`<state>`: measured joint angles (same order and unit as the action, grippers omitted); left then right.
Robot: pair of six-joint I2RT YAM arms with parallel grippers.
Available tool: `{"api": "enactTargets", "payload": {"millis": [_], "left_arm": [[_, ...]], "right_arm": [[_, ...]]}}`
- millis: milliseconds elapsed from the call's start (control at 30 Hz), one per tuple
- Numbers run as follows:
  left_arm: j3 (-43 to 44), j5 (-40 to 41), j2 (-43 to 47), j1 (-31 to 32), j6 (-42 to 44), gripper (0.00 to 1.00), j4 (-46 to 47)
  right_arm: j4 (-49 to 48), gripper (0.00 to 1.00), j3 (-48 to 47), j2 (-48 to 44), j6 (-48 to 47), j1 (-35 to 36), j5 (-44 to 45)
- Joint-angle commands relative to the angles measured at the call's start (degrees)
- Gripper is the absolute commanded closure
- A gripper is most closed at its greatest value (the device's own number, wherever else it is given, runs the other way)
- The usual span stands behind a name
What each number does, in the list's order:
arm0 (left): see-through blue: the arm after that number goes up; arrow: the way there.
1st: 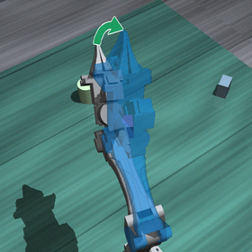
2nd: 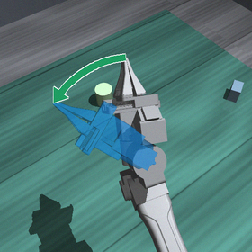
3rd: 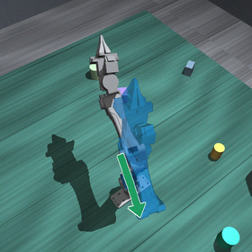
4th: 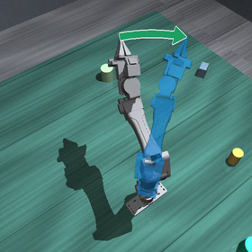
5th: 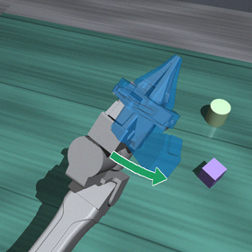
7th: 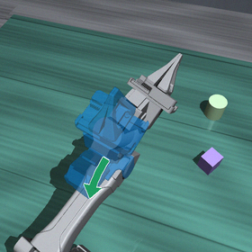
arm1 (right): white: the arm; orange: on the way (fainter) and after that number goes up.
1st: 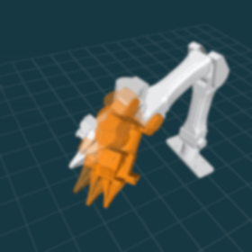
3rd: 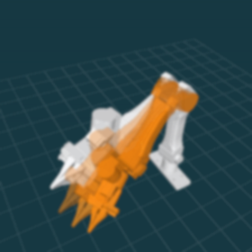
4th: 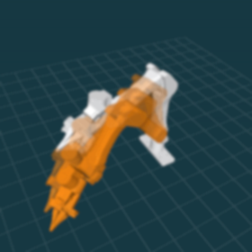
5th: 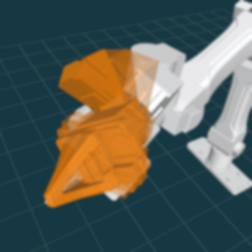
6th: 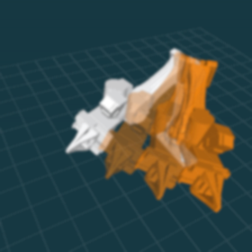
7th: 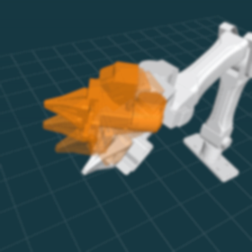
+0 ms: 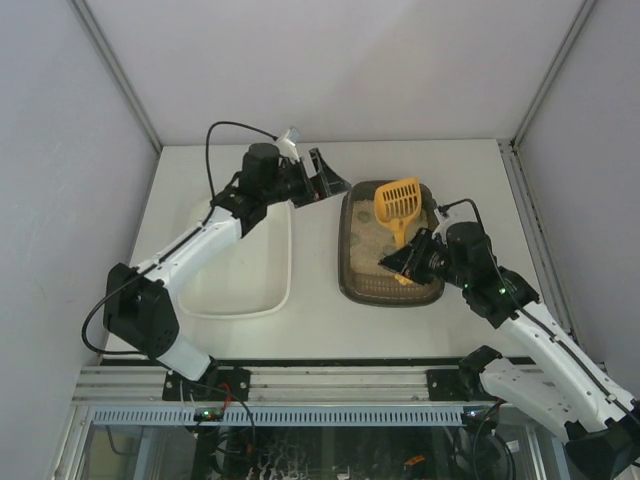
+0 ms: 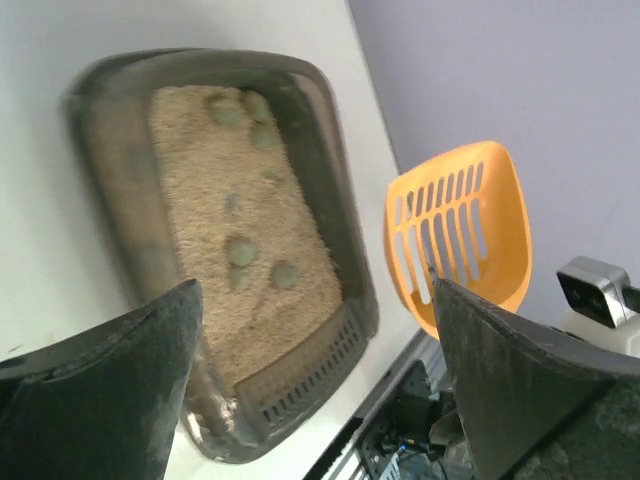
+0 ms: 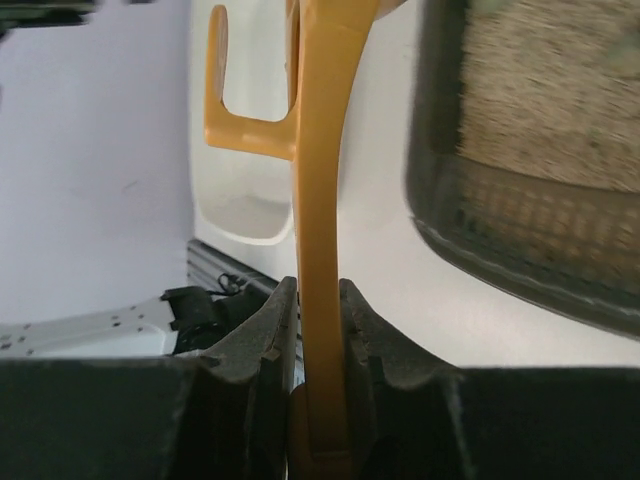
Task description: Clean the litter box
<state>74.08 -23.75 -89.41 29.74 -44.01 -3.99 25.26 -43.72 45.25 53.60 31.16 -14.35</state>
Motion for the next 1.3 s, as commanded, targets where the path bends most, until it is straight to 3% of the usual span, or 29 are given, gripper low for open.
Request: {"api": "enactTargets", "payload": {"millis": [0, 267, 433, 900, 1267], "left_arm": [[6.83, 10.66, 4.74, -5.61, -1.79, 0.0, -10.7], [-4.1, 21.65, 5.83, -7.42, -13.72, 0.0, -7.33], [4.19, 25.41, -1.42, -3.25, -10.51, 0.0, -15.7], [12.4, 17.46, -17.84, 0.33, -15.27, 0.01, -17.55], [15.84, 14.98, -22.56, 1.23, -15.67, 0.01, -17.74]], "right_arm": [[19.01, 1.0, -6.05, 3.18, -3.47, -2.6, 1.33], [28.71, 1.0, -16.09, 21.79, -13.56, -7.68, -2.64], [30.24, 1.0, -23.76, 33.4, -18.48, -9.69, -1.4], [20.22, 1.0, -25.15, 46.22, -20.56, -11.47, -5.98], [13.92, 1.0, -28.36, 52.85, -20.84, -11.6, -11.27]]}}
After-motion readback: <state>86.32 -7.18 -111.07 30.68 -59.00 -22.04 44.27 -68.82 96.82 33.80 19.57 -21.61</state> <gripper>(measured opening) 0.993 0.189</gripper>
